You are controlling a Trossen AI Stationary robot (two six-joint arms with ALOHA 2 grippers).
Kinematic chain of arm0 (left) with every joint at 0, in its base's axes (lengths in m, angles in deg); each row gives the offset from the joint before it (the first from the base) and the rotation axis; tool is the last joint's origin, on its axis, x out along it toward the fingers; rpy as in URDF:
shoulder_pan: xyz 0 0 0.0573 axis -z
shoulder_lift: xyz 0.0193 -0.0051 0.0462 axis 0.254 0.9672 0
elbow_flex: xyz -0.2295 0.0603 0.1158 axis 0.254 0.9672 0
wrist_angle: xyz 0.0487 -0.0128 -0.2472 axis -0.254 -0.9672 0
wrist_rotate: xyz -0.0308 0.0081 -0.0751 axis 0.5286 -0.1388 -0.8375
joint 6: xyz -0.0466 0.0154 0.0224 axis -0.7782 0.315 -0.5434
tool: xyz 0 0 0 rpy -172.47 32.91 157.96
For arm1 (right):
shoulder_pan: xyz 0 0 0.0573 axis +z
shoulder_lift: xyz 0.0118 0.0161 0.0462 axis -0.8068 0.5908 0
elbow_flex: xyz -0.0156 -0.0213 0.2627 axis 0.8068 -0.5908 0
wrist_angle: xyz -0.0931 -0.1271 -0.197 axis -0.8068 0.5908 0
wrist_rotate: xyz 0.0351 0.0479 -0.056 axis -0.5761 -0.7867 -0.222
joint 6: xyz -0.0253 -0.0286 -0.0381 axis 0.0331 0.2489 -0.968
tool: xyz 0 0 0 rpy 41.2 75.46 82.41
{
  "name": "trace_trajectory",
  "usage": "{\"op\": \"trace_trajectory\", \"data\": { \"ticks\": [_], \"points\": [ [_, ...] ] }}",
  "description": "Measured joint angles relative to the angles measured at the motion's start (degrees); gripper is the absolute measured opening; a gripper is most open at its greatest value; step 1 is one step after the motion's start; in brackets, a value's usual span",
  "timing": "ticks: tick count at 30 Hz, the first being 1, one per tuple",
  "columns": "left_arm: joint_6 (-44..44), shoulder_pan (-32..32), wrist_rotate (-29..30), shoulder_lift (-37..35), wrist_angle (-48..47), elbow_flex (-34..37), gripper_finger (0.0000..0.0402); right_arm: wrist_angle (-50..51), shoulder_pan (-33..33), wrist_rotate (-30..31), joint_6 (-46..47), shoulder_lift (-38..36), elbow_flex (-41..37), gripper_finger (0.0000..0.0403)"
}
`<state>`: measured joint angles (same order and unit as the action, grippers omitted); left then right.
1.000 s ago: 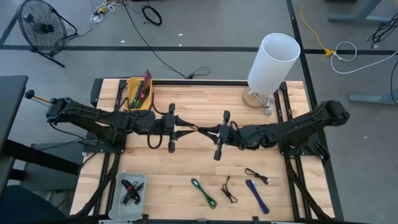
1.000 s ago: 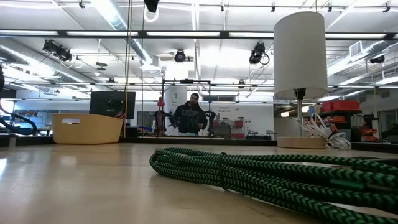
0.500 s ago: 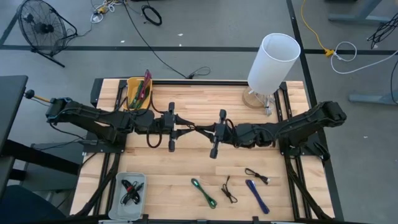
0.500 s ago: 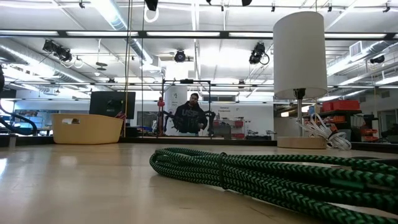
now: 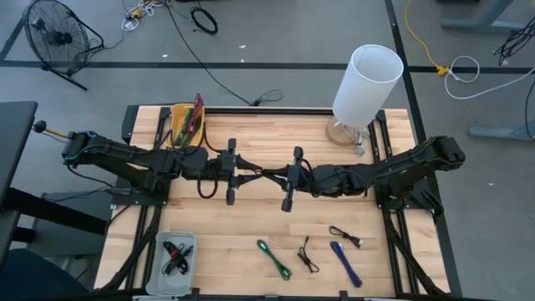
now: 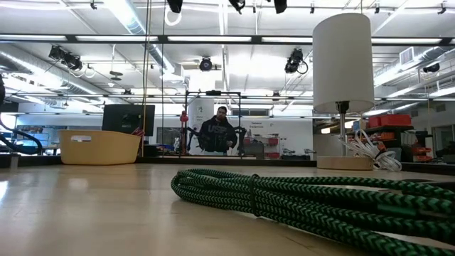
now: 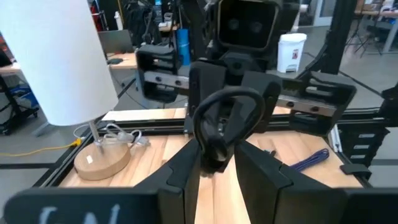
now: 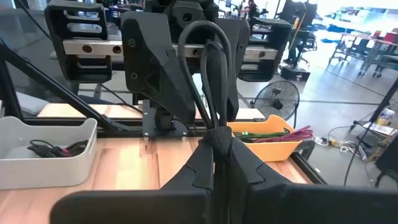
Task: Pick & Place USB Port
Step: Put the black charger cable into the gray bin
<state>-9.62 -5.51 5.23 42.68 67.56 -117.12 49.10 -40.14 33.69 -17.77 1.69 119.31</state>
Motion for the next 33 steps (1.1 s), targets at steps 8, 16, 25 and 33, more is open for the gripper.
{"op": "trace_trajectory", "data": {
  "ticks": [8, 16, 25, 33],
  "points": [
    [-0.33, 0.01, -1.53, -0.02, 1.38, 0.0, 0.0091, -0.89, 0.0, -0.93, -0.55, -0.01, 0.0, 0.0011],
    [-0.3, 0.01, -1.15, -0.07, 1.41, 0.0, 0.0009, -0.7, 0.0, -0.89, -0.55, -0.01, 0.0, 0.0032],
    [-0.29, 0.07, -0.06, -0.09, 0.58, -0.09, 0.0008, -0.3, -0.09, -0.37, -0.58, 0.01, 0.0, 0.0122],
    [-3.99, 0.07, 3.92, -1.09, -8.2, -0.09, 0.0008, -0.46, -0.07, -0.41, -2.31, 0.01, 0.0, 0.0147]
  ]
}}
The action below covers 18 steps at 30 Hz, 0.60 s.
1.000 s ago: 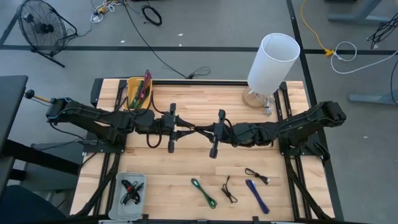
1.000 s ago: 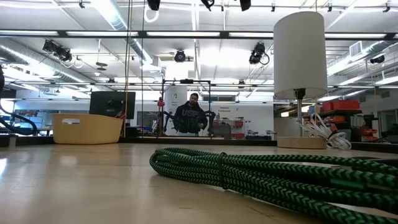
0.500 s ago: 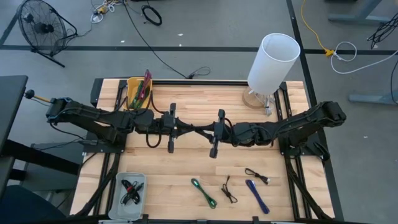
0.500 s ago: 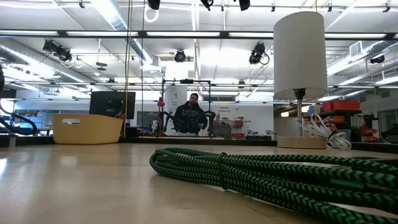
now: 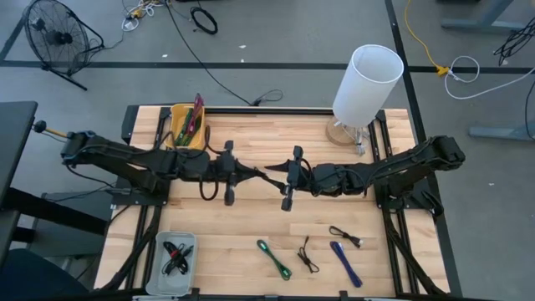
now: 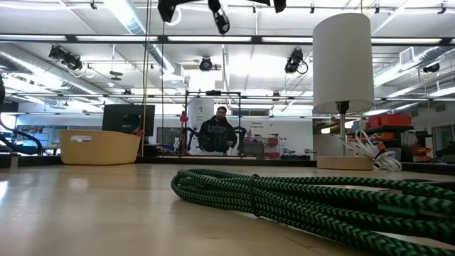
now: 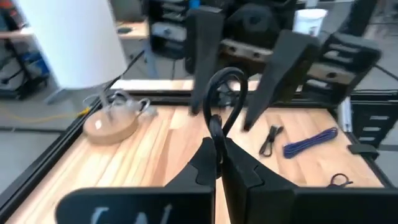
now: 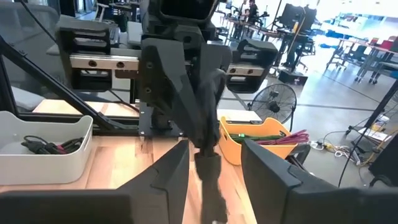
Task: Pick & Place USB Port
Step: Put the black charger cable into the gray bin
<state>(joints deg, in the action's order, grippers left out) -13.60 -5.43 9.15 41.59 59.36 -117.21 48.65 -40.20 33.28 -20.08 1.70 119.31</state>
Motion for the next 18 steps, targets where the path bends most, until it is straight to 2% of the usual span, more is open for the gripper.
{"op": "trace_trajectory", "data": {
  "ticks": [3, 8, 13, 18],
  "points": [
    [-1.77, 0.22, 1.08, -2.0, -4.72, 0.0, 0.0007, 0.02, 0.0, 0.63, -0.79, 0.0, 0.0, 0.0148],
    [-11.47, 2.8, 1.13, -7.73, -17.15, 0.0, 0.0007, 1.37, 0.02, 7.27, -1.66, -0.01, 0.0, 0.0148],
    [-30.5, 7.6, 0.54, -14.95, -35.34, 0.0, 0.0007, 1.75, 0.02, 11.53, -3.65, -0.02, 0.0, 0.0148],
    [-49.5, 14.39, -4.84, -20.55, -48.36, 0.0, 0.0007, 1.73, 0.04, 12.35, -3.71, -0.02, 0.0, 0.0148]
  ]
}}
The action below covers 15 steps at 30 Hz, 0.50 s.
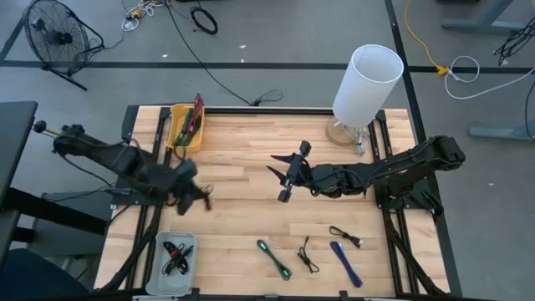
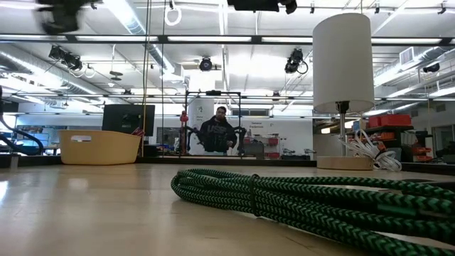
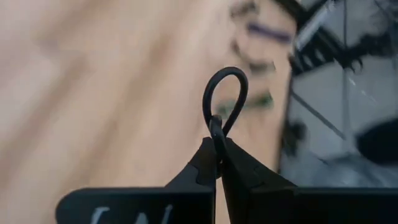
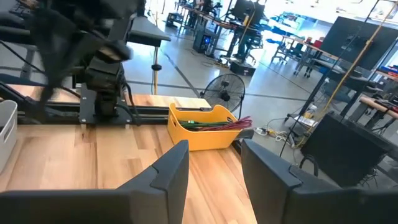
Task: Pick & Place USB Port
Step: Put the black charger cable into the gray bin
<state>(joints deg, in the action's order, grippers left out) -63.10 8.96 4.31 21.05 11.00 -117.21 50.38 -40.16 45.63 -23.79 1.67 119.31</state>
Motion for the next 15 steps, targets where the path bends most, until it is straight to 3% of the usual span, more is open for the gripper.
{"op": "trace_trajectory", "data": {
  "ticks": [9, 15],
  "points": [
    [-27.04, 13.8, -15.28, -0.22, -8.51, 0.0, 0.0007, -0.02, 0.0, -0.07, -0.05, 0.0, 0.0, 0.0149],
    [-41.38, 21.79, -15.68, 4.51, -8.54, 0.0, 0.0007, -0.05, 0.0, -0.15, -1.06, 0.0, 0.0, 0.0149]
  ]
}}
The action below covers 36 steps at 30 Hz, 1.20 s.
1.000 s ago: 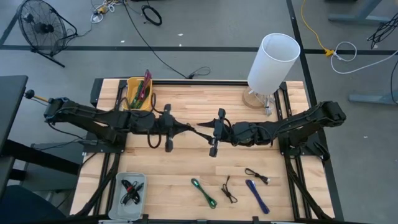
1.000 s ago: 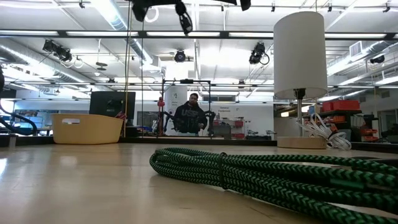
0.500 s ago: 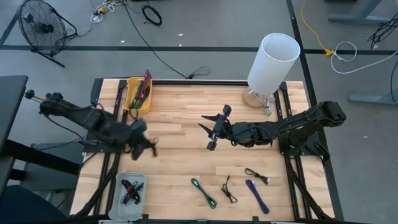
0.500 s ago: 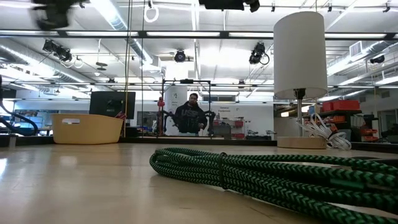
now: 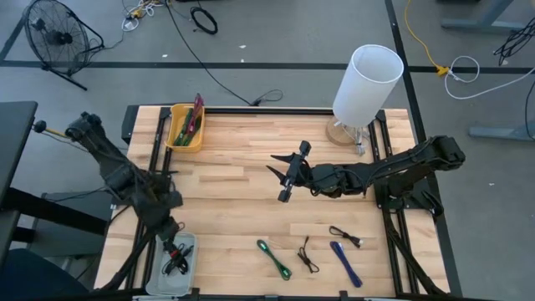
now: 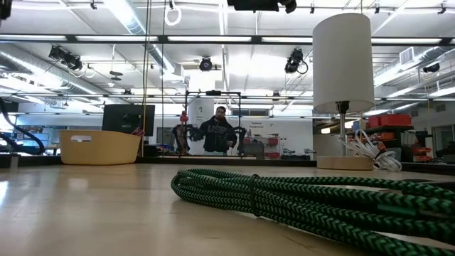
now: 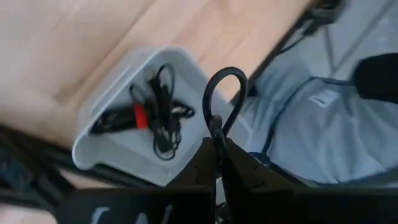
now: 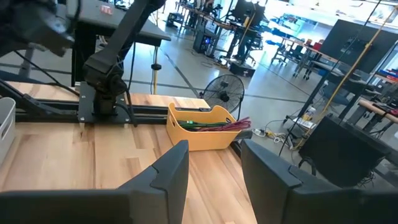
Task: Pick & Place USB Port
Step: Put the black charger cable into the gray bin
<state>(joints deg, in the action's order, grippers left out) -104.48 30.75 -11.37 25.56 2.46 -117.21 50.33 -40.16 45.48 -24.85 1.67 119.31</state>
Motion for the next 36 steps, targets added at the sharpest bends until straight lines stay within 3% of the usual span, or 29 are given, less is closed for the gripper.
{"op": "trace_trajectory", "data": {
  "ticks": [11, 15, 24, 31, 36],
  "points": [
    [-17.47, 8.27, -5.23, 15.9, 10.07, 0.0, 0.0006, -0.47, -0.07, 0.02, -2.29, 0.0, 0.0, 0.0149],
    [-17.95, 8.82, -6.48, 20.5, 10.52, 0.0, 0.0016, -1.95, -0.08, 0.01, -4.03, 0.0, 0.0, 0.0149],
    [-18.63, 8.8, -13.28, 23.99, 10.45, 0.04, 0.0086, -2.52, -0.09, 0.01, -4.14, -0.04, 0.0, 0.0149],
    [-16.67, 8.71, -10.11, 23.99, 10.66, 0.04, 0.012, -2.53, -0.09, 0.02, -4.07, -0.05, 0.0, 0.0149],
    [-9.53, 7.79, -8.3, 23.94, 11.25, 0.04, 0.0134, -2.53, -0.09, 0.02, -4.05, -0.05, 0.0, 0.0149]
  ]
}}
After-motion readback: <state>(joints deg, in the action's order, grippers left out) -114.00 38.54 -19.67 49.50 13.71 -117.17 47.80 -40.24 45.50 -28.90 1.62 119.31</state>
